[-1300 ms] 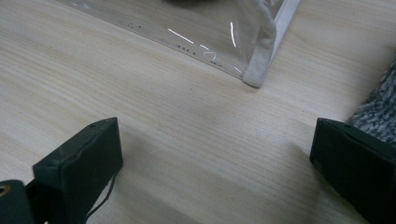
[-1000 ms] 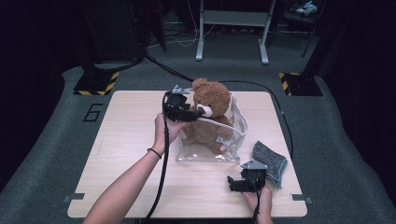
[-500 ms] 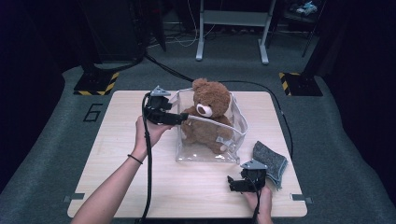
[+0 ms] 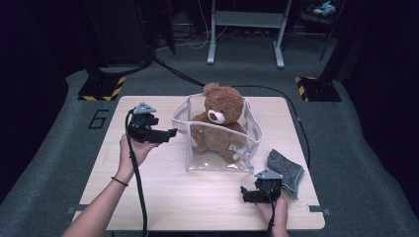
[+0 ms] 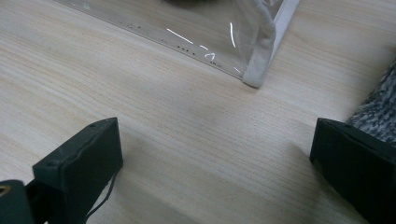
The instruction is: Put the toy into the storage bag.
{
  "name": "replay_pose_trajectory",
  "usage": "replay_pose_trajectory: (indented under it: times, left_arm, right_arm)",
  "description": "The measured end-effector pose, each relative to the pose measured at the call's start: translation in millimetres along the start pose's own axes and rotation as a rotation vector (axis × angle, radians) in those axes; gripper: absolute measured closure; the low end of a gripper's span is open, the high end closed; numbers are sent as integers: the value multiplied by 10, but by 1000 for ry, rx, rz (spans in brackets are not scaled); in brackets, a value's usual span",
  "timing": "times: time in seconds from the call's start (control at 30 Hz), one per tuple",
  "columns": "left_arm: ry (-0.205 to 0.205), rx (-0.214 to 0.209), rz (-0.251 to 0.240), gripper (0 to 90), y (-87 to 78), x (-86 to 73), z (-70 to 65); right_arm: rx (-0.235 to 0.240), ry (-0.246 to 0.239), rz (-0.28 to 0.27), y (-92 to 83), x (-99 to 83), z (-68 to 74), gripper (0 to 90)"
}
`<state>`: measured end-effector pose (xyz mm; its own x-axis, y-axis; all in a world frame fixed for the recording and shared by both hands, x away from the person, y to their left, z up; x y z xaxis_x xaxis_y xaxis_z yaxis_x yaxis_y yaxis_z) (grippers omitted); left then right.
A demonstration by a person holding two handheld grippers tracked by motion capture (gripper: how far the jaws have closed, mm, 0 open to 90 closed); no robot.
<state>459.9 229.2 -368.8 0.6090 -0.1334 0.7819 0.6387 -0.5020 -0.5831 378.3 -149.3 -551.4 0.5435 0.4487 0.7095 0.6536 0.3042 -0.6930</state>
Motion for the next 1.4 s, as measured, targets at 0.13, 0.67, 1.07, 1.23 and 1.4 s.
replay_pose_trajectory:
  times: [0.13, 0.67, 1.07, 1.23, 1.4]
  left_arm:
    - [-31, 31, 9, 140, -34, -200, 166]
    - [-93, 173, 98, 131, 10, -1231, 710]
    - [-131, 226, 103, 89, 172, -1906, 876]
    - [-90, 240, 62, 81, 172, -1975, 852]
    - [-78, 238, 71, 71, 169, -1973, 854]
  right_arm:
    - [0, 0, 0, 0, 0, 0, 18]
    - [0, -3, -1, 1, 1, -1, 18]
    - [-1, -2, -1, 1, 1, -2, 17]
    - [0, -5, -2, 2, 0, -2, 17]
    - [-1, -7, -3, 2, 1, -4, 18]
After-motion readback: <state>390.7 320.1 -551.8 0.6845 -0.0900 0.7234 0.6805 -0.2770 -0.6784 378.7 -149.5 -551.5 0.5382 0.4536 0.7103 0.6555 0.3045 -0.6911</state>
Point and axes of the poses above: each handheld gripper's, and its own axes: y roughly forward along the jaws, x roughly out of its top, z roughly to its left, the point moved 3 cm from there along y, roughly forward along the jaws, and after that the axes turned 10 degrees about -y, right-handed, at the moved point
